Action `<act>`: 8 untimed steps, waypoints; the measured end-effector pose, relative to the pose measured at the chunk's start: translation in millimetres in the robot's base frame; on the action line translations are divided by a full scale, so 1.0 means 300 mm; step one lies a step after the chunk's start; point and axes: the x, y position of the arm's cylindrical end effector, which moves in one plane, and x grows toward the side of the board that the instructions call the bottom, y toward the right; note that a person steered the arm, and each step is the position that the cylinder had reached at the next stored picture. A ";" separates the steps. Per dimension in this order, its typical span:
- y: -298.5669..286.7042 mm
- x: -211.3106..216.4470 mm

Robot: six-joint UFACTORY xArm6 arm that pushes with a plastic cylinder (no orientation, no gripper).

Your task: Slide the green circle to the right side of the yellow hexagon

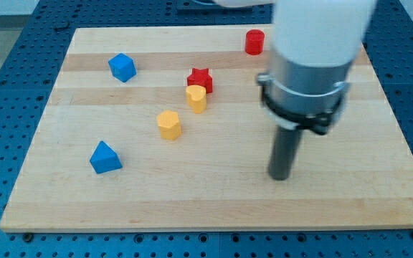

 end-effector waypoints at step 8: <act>-0.052 -0.365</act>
